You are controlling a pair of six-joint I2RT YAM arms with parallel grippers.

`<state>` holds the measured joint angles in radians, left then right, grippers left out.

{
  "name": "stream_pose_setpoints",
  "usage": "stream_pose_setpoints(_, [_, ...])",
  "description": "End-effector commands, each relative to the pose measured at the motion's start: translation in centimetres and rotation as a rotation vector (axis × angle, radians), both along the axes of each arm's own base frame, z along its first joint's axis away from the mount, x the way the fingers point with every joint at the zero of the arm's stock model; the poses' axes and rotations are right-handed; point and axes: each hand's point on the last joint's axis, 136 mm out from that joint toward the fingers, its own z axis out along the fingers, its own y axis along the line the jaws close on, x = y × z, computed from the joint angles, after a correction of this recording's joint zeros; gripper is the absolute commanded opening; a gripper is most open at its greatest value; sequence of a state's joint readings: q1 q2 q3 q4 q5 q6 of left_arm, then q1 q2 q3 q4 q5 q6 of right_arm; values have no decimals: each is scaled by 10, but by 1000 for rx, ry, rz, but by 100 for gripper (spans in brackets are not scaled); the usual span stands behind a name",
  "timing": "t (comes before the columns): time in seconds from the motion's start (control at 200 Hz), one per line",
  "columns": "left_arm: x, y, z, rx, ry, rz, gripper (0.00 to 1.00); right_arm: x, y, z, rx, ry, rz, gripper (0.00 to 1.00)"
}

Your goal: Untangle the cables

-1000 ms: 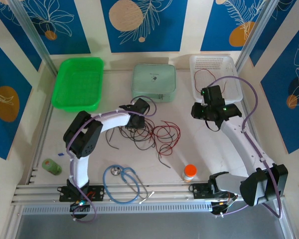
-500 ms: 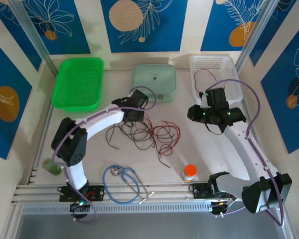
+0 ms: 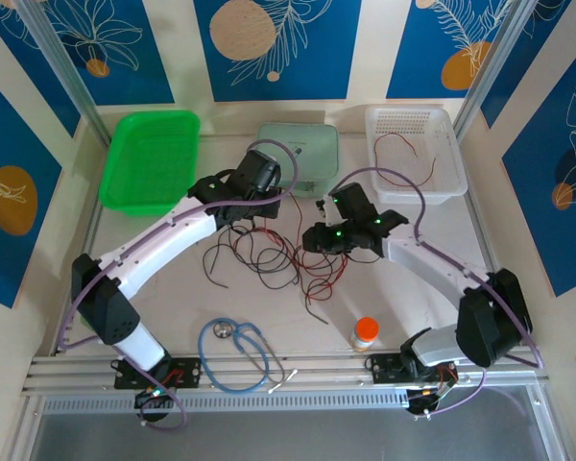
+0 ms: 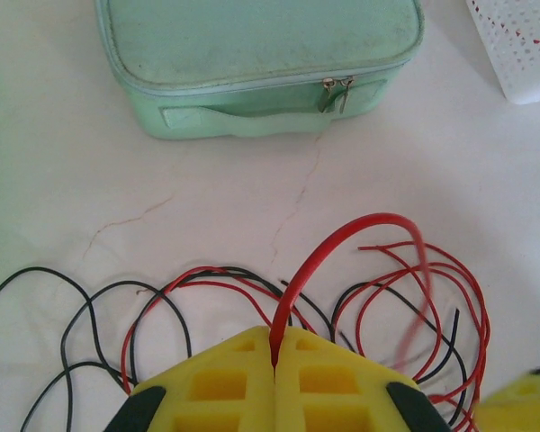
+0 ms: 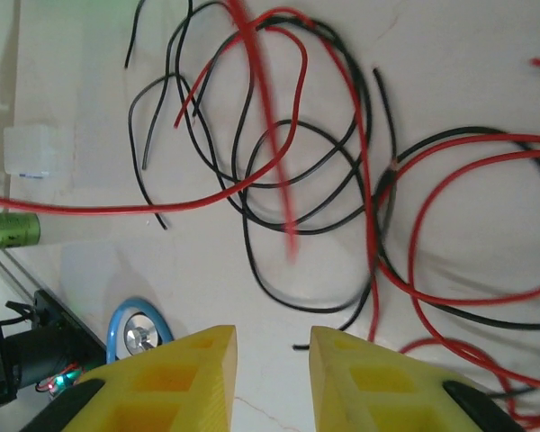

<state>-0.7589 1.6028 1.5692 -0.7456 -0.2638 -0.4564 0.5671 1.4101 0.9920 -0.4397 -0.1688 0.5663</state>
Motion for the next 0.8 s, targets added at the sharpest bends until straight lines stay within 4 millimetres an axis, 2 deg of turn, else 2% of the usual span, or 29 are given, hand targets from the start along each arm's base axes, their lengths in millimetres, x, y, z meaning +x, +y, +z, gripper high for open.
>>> stream_pose_setpoints(0.0, [-10,5,36,-17,-53,-30,0,6,29,8,94,-42,39,32])
stream_pose_setpoints(0.21, [-15,3,71,-78,-111,-56,0,13,41,-18,57,-21,14,37])
stream_pose_setpoints(0.29, [-16,1,86,-97,-136,-66,0,9,48,-24,62,-51,43,46])
stream_pose_setpoints(0.415, [-17,2,113,-108,-186,-69,0,-1,53,-25,-9,-225,121,61])
stream_pose_setpoints(0.495, [-19,2,131,-120,-219,-73,0,-6,52,-19,-54,-352,158,68])
stream_pose_setpoints(0.62, [-21,-1,156,-155,-265,-86,0,-11,43,-6,-65,-472,168,69])
stream_pose_setpoints(0.795, [-29,-6,186,-219,-318,-110,0,-14,32,28,-18,-648,138,69])
